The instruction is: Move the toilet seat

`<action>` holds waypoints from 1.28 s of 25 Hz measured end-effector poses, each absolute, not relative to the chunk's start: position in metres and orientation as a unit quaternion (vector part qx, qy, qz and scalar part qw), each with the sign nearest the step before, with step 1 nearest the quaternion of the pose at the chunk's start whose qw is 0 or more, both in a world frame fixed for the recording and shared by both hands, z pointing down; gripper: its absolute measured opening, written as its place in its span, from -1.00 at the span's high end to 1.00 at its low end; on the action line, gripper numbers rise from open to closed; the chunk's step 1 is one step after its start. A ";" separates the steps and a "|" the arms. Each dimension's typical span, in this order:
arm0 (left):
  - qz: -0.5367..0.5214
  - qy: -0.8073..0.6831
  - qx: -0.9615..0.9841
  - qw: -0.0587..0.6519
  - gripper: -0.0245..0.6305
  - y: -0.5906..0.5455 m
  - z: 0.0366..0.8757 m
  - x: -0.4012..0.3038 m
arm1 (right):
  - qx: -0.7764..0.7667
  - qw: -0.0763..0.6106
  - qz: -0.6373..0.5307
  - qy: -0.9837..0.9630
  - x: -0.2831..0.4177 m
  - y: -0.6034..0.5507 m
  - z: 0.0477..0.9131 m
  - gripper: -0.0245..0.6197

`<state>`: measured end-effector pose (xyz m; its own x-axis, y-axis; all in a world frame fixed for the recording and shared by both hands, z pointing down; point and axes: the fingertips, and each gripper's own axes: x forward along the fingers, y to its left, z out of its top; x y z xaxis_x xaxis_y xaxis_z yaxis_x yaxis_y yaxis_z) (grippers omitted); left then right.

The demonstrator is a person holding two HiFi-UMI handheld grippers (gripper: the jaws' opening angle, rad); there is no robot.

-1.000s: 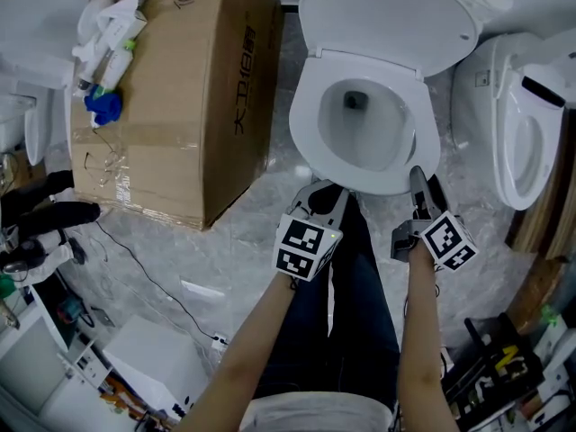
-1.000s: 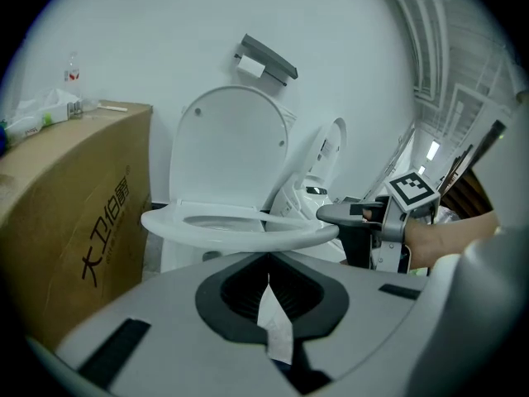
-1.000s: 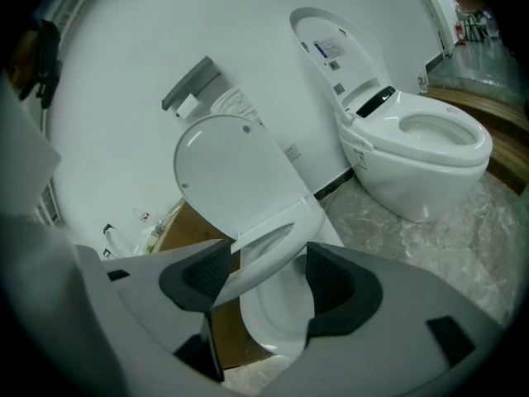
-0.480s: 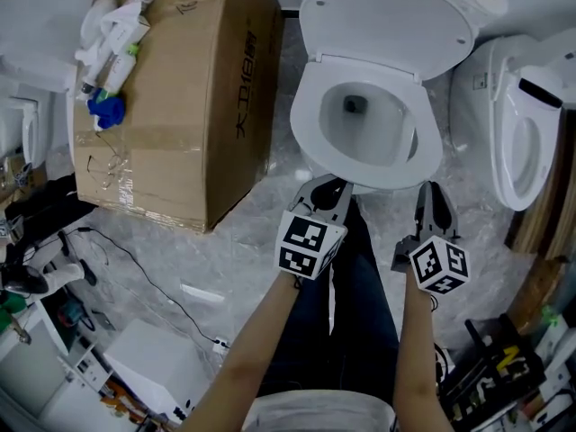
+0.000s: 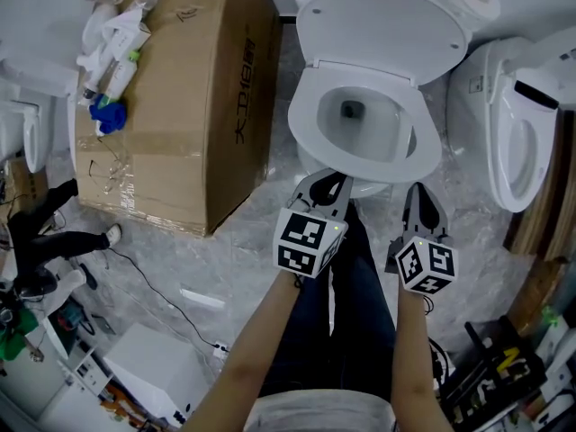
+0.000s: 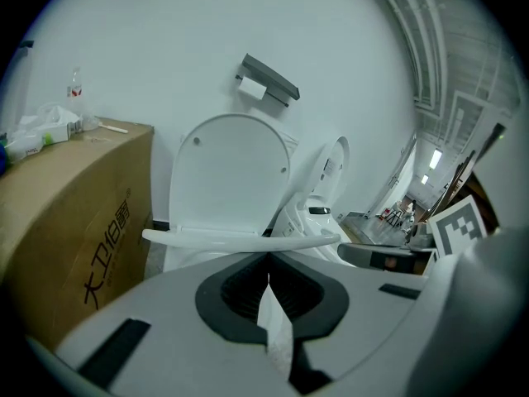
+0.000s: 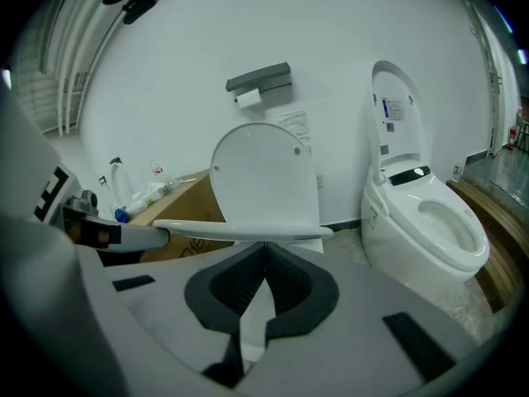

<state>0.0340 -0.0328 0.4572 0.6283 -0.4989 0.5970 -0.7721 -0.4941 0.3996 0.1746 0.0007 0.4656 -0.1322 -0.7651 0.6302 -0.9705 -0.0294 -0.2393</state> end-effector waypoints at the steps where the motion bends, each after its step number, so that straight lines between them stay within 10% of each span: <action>1: 0.206 -0.379 0.840 0.330 0.87 -0.034 0.456 0.035 | 0.637 0.158 0.323 -0.682 0.172 -0.002 0.463 0.87; 32: 0.182 -0.397 0.856 0.276 0.87 -0.131 0.402 0.047 | 0.661 0.116 0.261 -0.694 0.185 -0.098 0.402 0.88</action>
